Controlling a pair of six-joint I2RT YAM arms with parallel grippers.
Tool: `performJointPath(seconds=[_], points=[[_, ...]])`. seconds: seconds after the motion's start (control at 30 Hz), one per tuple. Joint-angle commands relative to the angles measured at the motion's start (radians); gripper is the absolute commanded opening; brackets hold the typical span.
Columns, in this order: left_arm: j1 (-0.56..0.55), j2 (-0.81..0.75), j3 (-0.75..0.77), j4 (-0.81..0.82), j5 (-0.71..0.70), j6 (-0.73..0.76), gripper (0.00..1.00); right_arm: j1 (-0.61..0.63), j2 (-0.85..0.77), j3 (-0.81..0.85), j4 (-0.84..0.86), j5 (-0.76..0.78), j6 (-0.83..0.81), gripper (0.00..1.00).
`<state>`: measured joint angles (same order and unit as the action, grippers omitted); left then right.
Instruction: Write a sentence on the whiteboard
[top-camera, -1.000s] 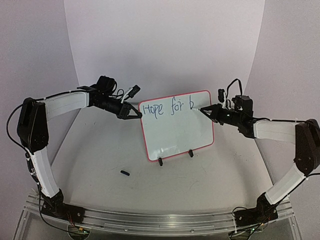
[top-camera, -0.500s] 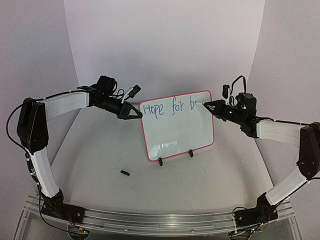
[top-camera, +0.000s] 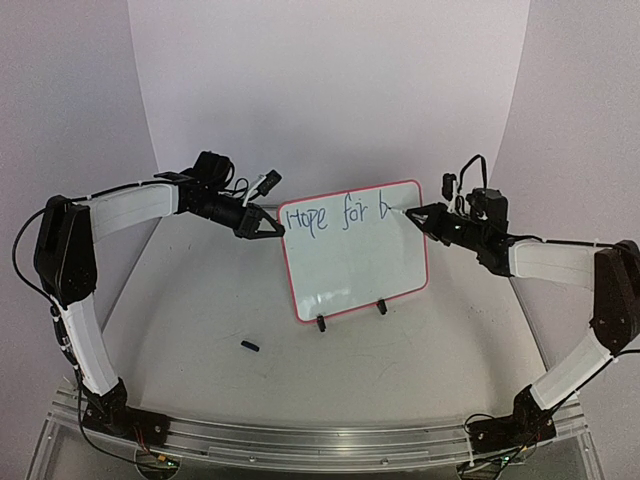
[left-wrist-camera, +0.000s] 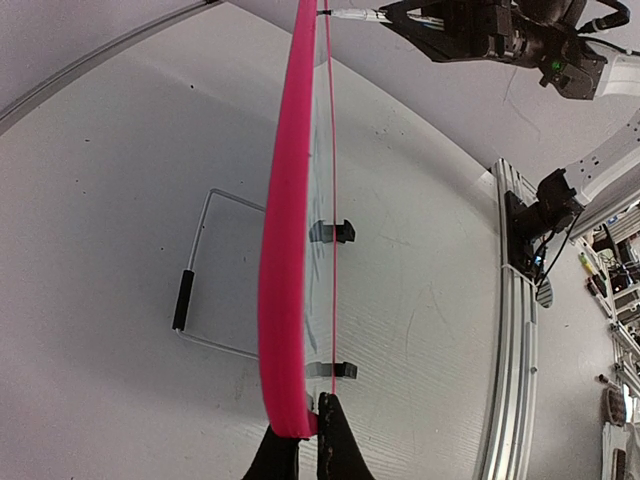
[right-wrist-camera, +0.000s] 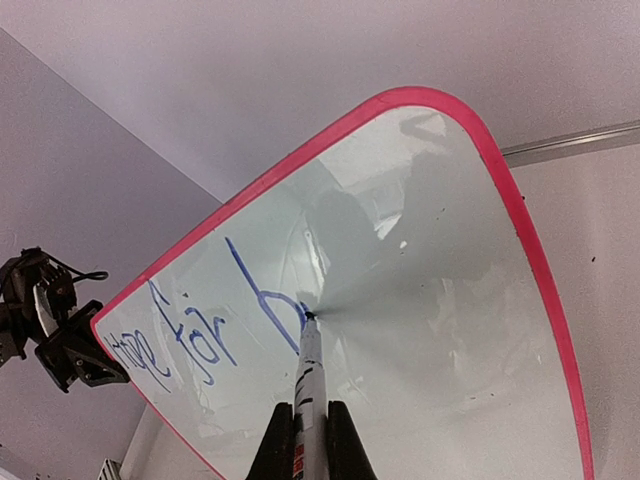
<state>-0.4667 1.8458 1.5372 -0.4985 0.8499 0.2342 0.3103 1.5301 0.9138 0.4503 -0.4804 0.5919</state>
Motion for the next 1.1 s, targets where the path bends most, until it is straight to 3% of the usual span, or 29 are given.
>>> performJointPath(seconds=[0.0, 1.07], points=[[-0.038, 0.020, -0.019, -0.124, -0.067, 0.077, 0.00, -0.003, -0.029, -0.002, 0.015, 0.095, -0.001, 0.00], [-0.039, 0.023, -0.019, -0.126, -0.068, 0.079, 0.00, -0.007, 0.036, 0.040, 0.055, -0.014, 0.002, 0.00]])
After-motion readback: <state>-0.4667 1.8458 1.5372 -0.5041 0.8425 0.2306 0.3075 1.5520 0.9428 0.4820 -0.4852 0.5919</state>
